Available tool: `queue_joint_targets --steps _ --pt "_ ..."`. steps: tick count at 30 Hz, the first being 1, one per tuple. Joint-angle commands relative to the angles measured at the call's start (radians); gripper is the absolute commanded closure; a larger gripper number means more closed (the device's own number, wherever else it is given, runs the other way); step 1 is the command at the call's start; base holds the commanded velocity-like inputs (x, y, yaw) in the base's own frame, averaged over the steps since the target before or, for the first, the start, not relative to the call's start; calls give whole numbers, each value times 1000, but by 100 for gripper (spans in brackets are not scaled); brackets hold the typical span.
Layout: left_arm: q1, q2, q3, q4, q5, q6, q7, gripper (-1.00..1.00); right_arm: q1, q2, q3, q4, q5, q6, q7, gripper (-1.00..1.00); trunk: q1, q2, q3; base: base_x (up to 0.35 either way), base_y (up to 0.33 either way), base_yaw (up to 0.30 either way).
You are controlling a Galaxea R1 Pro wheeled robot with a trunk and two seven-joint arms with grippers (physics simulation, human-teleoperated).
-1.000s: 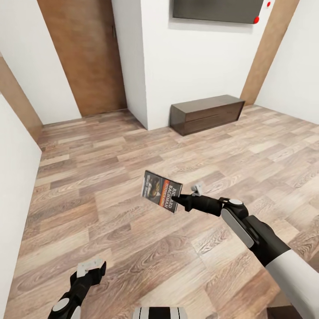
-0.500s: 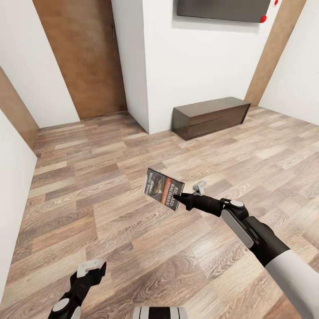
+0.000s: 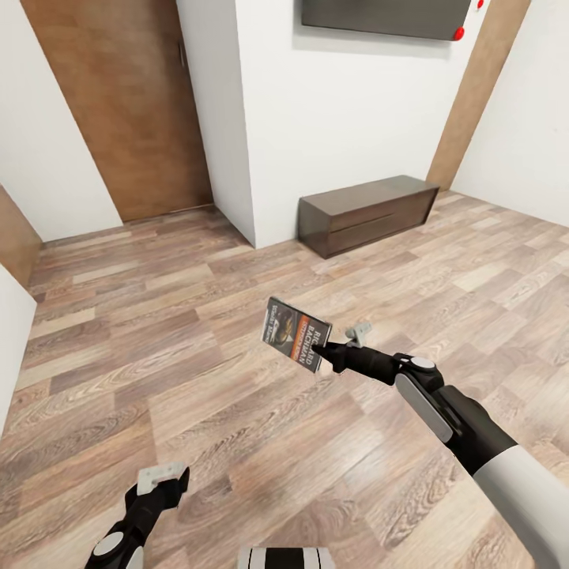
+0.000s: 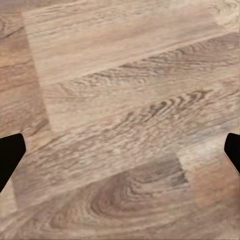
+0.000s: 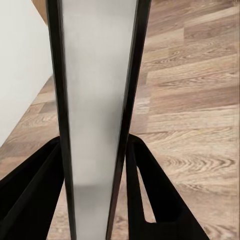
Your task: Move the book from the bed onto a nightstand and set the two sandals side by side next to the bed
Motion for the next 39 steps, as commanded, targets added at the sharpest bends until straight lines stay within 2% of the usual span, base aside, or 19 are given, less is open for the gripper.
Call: queue_joint_targets --steps 1,39 --pt "0 0 -1 -2 9 5 4 -100 -1 -1 1 -1 -14 7 -1 100 0 0 -1 335 77 -1" --pt "0 2 -3 0 7 5 4 -100 -1 -1 -3 -1 -16 6 -3 100 0 0 -1 335 7 -274"
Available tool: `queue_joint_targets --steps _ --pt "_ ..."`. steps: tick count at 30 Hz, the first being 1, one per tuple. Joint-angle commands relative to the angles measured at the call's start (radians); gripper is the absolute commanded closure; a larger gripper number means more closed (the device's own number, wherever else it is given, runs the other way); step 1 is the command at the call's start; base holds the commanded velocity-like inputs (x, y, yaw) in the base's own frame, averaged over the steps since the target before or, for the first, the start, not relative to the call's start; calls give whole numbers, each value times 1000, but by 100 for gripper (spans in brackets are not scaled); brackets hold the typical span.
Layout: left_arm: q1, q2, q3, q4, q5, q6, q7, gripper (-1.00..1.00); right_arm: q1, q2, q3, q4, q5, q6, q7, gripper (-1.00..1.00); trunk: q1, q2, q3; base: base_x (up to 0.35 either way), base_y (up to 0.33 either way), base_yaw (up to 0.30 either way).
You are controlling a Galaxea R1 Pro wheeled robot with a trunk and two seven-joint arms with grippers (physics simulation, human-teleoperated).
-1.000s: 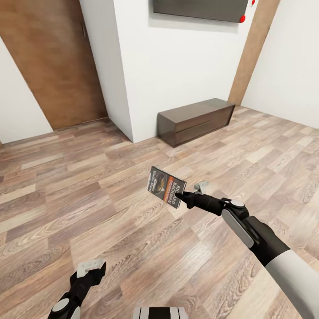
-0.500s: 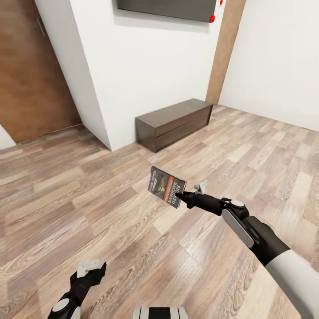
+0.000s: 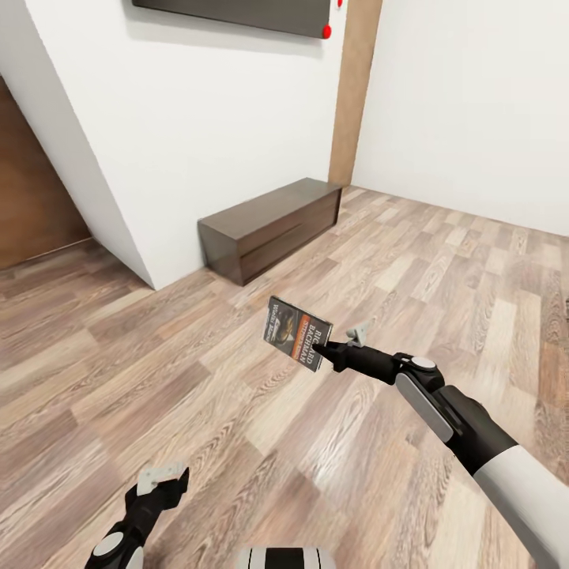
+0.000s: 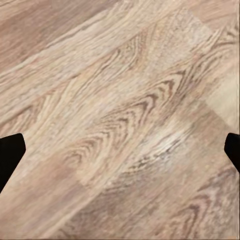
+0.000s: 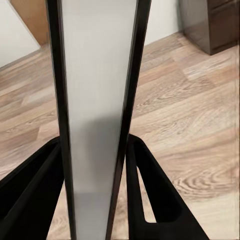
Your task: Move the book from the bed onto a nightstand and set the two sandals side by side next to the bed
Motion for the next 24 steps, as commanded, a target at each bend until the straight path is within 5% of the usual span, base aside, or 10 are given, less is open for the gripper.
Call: queue_joint_targets --steps 1,24 --pt "0 1 -1 -2 9 5 5 -100 -1 0 1 -1 -13 7 -1 100 0 0 -1 335 0 -272" --pt "1 1 -1 -2 8 5 5 -100 -1 0 3 -2 -12 6 0 100 0 0 -13 335 -32 -266"
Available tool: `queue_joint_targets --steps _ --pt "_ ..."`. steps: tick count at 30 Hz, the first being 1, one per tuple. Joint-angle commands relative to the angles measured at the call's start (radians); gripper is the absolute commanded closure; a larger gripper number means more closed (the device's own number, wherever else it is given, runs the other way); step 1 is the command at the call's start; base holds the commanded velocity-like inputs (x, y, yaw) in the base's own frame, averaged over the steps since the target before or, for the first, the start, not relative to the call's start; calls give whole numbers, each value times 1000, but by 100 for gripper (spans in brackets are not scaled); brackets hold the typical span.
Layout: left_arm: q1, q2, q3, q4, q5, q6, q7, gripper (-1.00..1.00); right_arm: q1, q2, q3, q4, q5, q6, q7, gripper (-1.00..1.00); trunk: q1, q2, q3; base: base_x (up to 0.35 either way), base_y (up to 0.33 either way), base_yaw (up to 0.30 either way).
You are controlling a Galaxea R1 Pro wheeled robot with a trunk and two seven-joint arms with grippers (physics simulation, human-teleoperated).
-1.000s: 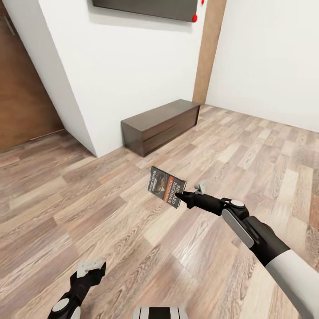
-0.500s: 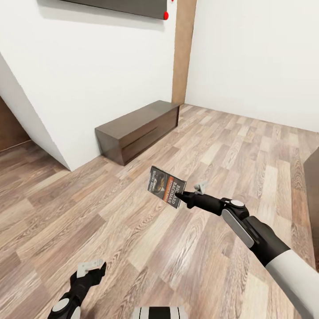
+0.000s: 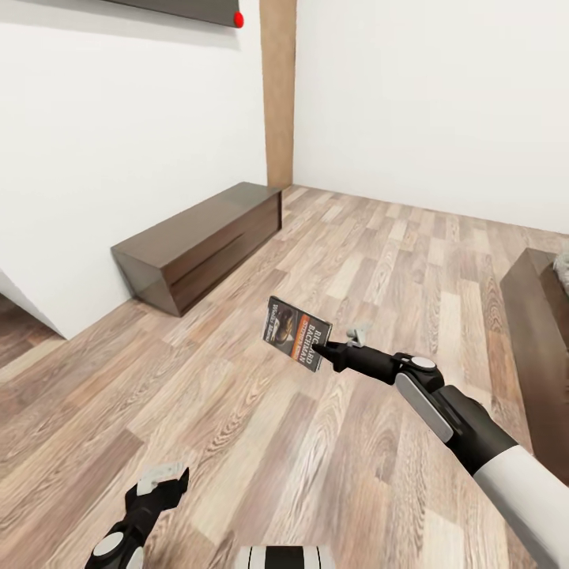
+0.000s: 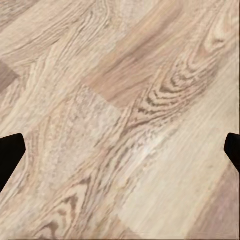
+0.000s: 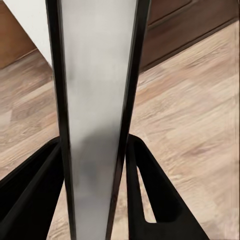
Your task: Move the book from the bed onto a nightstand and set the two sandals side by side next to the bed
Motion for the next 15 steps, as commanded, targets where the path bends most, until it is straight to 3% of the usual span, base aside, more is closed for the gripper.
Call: queue_joint_targets --steps 1,15 --pt "0 1 -1 -2 9 5 5 -100 -1 0 1 -1 -14 7 -1 100 0 0 -1 335 -85 -265" --pt "0 2 -1 -2 10 5 3 -100 -1 0 3 1 -12 7 -2 100 0 0 -9 335 -38 -265"
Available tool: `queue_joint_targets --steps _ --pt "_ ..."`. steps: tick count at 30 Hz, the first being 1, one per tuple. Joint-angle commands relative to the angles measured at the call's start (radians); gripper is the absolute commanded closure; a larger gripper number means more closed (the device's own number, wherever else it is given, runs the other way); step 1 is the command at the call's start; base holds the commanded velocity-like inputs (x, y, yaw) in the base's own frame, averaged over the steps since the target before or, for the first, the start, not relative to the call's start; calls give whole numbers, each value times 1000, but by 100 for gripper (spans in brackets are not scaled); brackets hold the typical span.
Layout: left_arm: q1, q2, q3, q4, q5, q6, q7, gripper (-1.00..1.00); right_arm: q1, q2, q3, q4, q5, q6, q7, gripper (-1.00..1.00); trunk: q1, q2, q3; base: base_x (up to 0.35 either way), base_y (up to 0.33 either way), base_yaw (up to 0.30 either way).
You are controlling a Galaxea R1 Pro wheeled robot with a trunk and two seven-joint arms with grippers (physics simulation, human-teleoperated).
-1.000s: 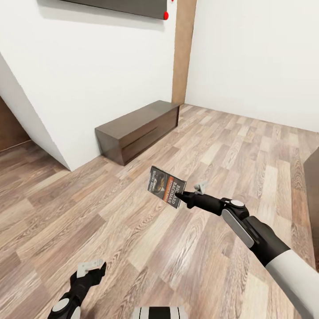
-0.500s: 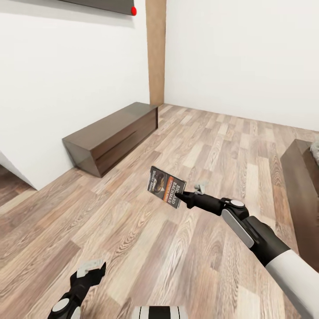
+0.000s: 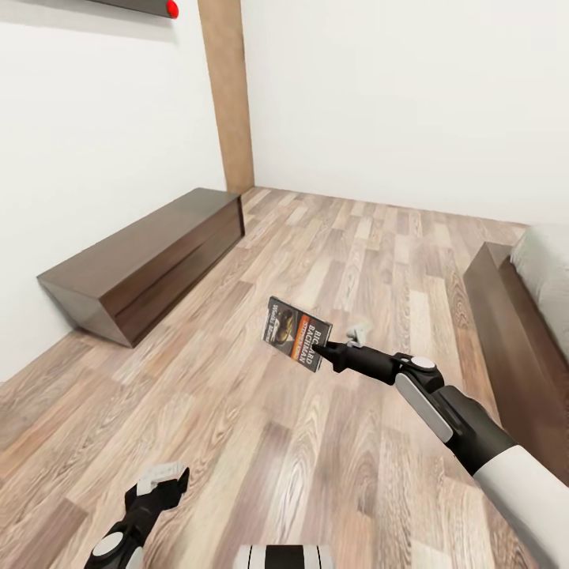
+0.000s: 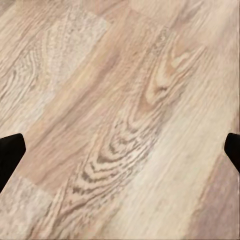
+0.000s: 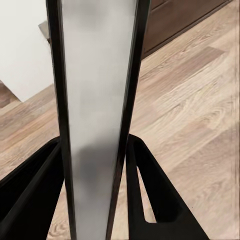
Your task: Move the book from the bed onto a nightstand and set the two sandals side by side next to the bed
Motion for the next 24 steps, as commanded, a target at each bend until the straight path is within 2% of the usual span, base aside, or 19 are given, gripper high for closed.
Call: queue_joint_targets --steps 1,14,24 --pt "0 1 -1 -2 9 5 5 -100 -1 0 1 -1 -14 7 -1 100 0 0 -1 335 -1 -265" --pt "0 1 -3 -2 9 5 5 -100 -1 0 1 -2 -14 7 0 100 0 0 -8 335 4 -265" --pt "0 1 -2 -2 9 5 5 -100 -1 0 1 -2 -14 7 0 100 0 0 -13 335 100 -264"
